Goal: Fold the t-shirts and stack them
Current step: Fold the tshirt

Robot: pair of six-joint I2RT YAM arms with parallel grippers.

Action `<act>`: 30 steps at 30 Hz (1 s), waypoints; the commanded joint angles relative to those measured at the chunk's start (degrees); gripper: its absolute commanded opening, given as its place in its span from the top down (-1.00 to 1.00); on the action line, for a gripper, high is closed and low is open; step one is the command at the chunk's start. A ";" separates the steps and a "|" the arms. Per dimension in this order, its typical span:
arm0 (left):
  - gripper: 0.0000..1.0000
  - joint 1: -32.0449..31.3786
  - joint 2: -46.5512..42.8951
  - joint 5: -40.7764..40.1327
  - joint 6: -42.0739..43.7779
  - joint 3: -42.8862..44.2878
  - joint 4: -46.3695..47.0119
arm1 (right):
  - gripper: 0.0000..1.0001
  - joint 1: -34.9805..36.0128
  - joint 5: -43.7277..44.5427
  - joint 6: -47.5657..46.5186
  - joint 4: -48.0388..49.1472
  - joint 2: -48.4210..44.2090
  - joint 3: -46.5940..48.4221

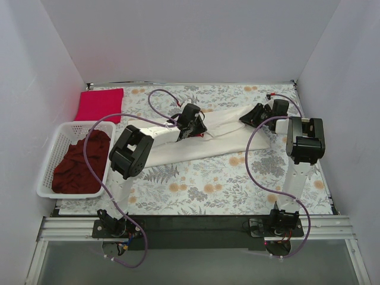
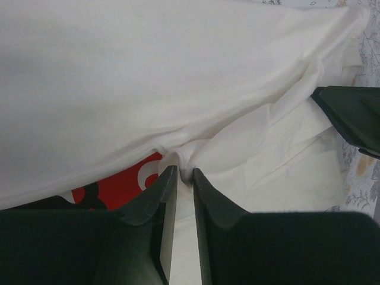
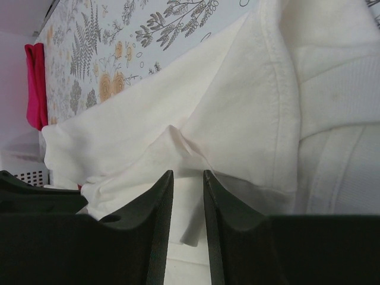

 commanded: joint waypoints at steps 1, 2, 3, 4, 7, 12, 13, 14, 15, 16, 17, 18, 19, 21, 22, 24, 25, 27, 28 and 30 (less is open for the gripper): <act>0.63 0.52 -0.70 1.44 0.76 0.45 0.98 | 0.32 -0.87 -0.66 -1.32 0.35 -3.24 0.29; 0.56 0.52 -1.05 1.70 1.11 0.45 1.08 | 0.32 -0.69 -1.80 -1.24 0.26 -4.64 0.29; 0.53 0.43 -1.49 1.79 1.29 0.28 1.34 | 0.32 -0.61 -2.24 -1.32 0.35 -5.44 0.29; 0.50 0.26 -1.93 1.79 1.64 0.27 1.43 | 0.32 -0.52 -2.59 -1.24 0.26 -6.23 0.47; 0.38 -0.10 -3.86 1.18 2.52 0.28 1.43 | 0.31 0.19 -3.74 -1.15 0.35 -8.52 0.73; 0.35 -1.23 -7.99 -3.12 4.01 -0.78 1.43 | 0.31 2.29 -4.44 -0.71 0.61 -9.58 1.78; 0.42 -1.41 -8.43 -5.05 5.67 -0.87 3.17 | 0.31 2.64 -4.53 -0.36 0.61 -9.32 2.48; 0.47 -1.76 -8.61 -5.59 6.38 -0.78 3.45 | 0.31 3.34 -4.62 -0.18 0.70 -8.36 2.92; 0.53 -1.94 -8.53 -5.68 7.17 -0.43 3.63 | 0.31 3.70 -4.79 0.08 0.78 -7.91 3.36; 0.61 -2.12 -8.18 -4.72 8.48 0.09 3.98 | 0.31 4.05 -4.88 0.43 0.87 -7.30 4.33; 0.66 -2.29 -7.74 -3.93 8.93 1.23 4.24 | 0.31 4.05 -5.06 0.69 0.87 -5.99 4.60; 0.70 -2.73 -7.12 -2.79 9.46 1.68 5.03 | 0.31 5.62 -5.15 0.96 1.31 -5.45 4.95; 0.78 -3.08 -5.81 -0.52 9.90 2.12 5.82 | 0.31 5.98 -5.23 1.22 1.49 -4.66 5.56; 0.81 -3.78 -4.05 1.43 10.87 2.82 8.62 | 0.31 6.60 -4.88 1.40 1.93 -2.90 5.92; 0.83 -3.87 -1.95 2.48 10.87 3.00 9.68 | 0.31 6.69 -4.45 1.66 2.19 -2.29 6.00; 0.86 -3.88 0.43 4.34 10.17 4.66 10.66 | 0.31 6.69 -3.92 1.84 2.45 -0.62 6.09; 0.88 -3.88 2.79 4.34 10.34 5.36 10.66 | 0.31 6.69 -3.57 1.84 2.46 -0.18 6.09; 0.91 -3.79 4.74 3.03 10.95 6.51 10.66 | 0.31 6.52 -3.21 1.31 2.46 1.41 6.44; 0.91 -3.79 5.44 2.32 11.13 7.30 10.66 | 0.31 6.34 -3.04 1.23 2.46 1.84 6.53; 0.92 -3.18 6.94 1.62 10.96 7.92 10.48 | 0.31 5.82 -2.34 0.96 2.37 3.16 6.71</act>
